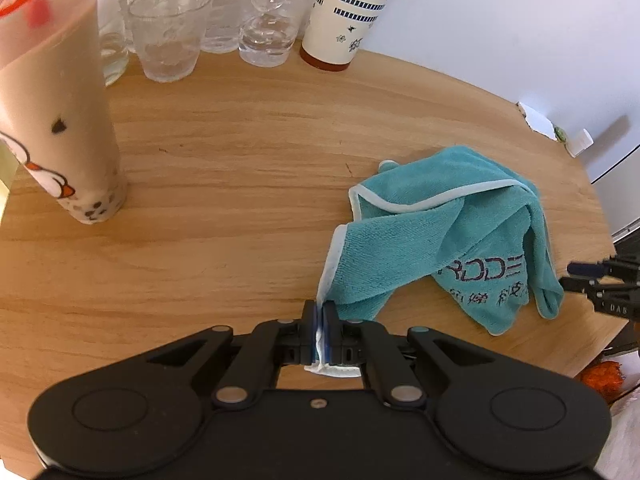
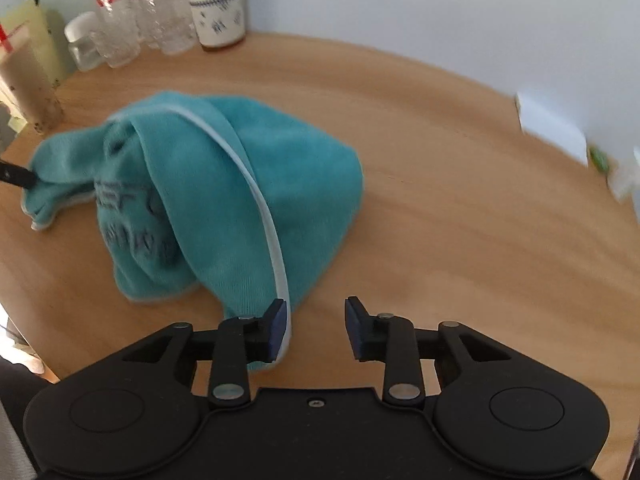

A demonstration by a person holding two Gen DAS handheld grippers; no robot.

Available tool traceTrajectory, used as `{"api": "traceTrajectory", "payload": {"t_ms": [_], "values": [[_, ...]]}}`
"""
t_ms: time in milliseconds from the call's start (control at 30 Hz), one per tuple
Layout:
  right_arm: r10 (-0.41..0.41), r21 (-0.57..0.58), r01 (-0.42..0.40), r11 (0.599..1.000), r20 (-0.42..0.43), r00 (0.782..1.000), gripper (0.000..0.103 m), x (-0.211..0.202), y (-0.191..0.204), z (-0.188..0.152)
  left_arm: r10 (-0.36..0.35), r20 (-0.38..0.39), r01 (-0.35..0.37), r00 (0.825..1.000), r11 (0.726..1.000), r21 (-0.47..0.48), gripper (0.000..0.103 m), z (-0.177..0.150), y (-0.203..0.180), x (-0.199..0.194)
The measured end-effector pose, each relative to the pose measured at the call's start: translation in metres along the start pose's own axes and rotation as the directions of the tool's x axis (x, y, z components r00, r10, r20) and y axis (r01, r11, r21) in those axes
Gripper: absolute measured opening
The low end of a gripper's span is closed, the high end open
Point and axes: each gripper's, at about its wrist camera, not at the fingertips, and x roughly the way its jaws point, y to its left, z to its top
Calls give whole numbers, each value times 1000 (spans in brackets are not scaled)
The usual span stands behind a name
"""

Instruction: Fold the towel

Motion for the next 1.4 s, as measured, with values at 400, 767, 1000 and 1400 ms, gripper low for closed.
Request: {"api": "traceTrajectory", "payload": {"t_ms": [400,767,1000,1400], "values": [[203,-15,-203,979,-30,979,31,6,-13,-6,105,-1,-105,994,992,-63,3,-8,-25,-3],[227,-74,-229,971,-42,973,4,7,-20,8,146,4,-144,989,984,-107,3,-18,-29,-4],[102,-130,-80,988,173,980,3,-48,-31,51,141,39,-137,989,986,-90,3,-20,-41,-19],[20,-278,106,955,416,909,3,-69,-22,160,126,55,-120,990,987,-111,3,-26,-49,-33]]}}
